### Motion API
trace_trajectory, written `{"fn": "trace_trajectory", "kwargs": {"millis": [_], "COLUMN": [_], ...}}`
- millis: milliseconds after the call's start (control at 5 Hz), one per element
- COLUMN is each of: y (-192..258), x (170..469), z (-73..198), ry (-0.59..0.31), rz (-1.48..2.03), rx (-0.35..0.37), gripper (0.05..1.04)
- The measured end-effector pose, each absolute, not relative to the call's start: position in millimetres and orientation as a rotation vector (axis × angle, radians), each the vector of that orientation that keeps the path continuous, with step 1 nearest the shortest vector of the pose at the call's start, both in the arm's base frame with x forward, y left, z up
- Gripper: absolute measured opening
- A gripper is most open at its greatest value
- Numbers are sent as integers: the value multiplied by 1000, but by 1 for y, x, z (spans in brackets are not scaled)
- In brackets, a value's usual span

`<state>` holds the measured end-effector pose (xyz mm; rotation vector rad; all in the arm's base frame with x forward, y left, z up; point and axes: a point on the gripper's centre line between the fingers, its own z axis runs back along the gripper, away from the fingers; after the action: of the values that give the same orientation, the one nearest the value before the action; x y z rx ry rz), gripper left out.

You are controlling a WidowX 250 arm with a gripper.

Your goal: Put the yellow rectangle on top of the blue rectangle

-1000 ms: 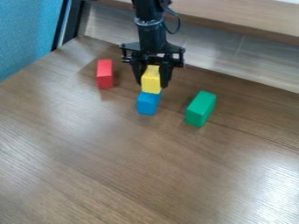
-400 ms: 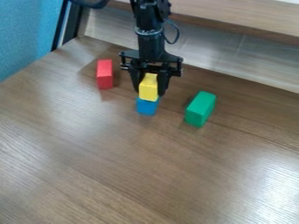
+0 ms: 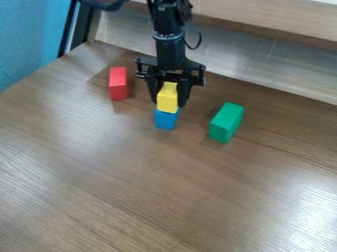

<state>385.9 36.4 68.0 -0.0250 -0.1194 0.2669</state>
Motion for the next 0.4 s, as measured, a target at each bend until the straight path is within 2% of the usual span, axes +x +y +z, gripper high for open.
{"fn": "trace_trajectory", "kwargs": {"millis": [200, 400], "y": [37, 43], "x": [386, 386], "z": [64, 65], "ry": [-103, -107], "rz": [264, 269], "rx": [-33, -54], "gripper": [672, 948]}}
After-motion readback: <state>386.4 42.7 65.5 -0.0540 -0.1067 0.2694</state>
